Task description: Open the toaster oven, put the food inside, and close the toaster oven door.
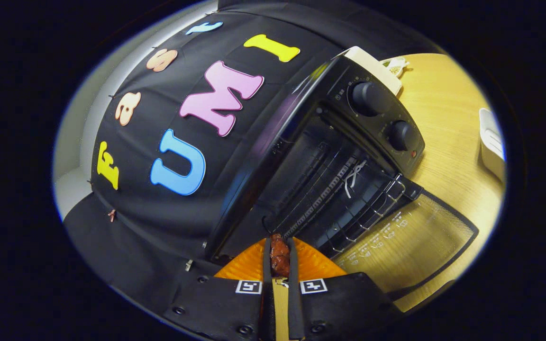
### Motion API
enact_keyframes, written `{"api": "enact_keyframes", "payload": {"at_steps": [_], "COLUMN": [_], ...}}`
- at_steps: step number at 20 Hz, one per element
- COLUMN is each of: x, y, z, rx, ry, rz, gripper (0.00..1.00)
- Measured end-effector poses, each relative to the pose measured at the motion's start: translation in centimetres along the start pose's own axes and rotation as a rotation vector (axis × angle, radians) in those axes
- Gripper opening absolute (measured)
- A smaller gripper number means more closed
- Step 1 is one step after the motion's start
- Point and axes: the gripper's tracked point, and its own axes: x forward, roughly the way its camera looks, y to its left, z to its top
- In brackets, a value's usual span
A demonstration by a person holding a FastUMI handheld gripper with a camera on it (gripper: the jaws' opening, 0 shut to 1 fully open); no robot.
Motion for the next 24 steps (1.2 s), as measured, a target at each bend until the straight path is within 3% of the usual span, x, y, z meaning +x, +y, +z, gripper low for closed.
{"api": "enact_keyframes", "payload": {"at_steps": [7,14,17,19,24], "x": [2.9,3.6,3.0,2.5,0.9], "y": [-2.2,-2.8,-2.5,-2.6,-2.1], "z": [3.0,2.8,3.2,3.8,3.2], "rx": [0.007,-0.096,-0.202,-0.301,-0.448], "ry": [-0.122,-0.107,-0.107,-0.121,-0.067], "rz": [-0.068,-0.143,-0.176,-0.196,-0.194], "gripper": [0.14,0.15,0.19,0.31,0.98]}}
